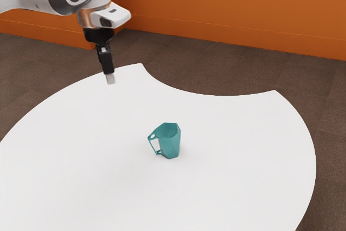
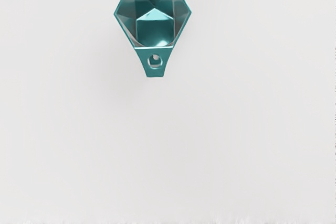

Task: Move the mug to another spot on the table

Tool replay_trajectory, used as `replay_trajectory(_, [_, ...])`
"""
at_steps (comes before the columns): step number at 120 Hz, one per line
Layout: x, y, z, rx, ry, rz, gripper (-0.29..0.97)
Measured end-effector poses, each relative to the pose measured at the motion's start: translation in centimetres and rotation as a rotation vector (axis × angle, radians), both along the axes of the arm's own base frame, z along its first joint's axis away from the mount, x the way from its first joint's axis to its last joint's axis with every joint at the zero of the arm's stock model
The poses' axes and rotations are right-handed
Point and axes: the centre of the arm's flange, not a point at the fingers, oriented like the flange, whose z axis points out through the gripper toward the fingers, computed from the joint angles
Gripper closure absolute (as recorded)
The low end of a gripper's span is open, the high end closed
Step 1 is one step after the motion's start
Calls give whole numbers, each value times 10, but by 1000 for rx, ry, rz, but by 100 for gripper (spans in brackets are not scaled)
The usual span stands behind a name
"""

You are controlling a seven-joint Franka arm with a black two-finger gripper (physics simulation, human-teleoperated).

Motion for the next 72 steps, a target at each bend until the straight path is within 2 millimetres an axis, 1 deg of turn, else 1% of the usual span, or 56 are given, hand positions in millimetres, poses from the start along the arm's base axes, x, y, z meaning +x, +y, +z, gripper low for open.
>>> replay_trajectory(20, [-1, 3, -3, 0, 17, -20, 0])
replay_trajectory(38, [1, 5, -11, -3, 37, -35, 0])
replay_trajectory(44, [1, 5, -24, -7, 46, -39, 0])
replay_trajectory(51, [0, 4, -46, -21, 52, -40, 0])
replay_trajectory(62, [3, 3, -77, -38, 40, -41, 0])
replay_trajectory(72, [4, 3, -96, -46, 20, -41, 0])
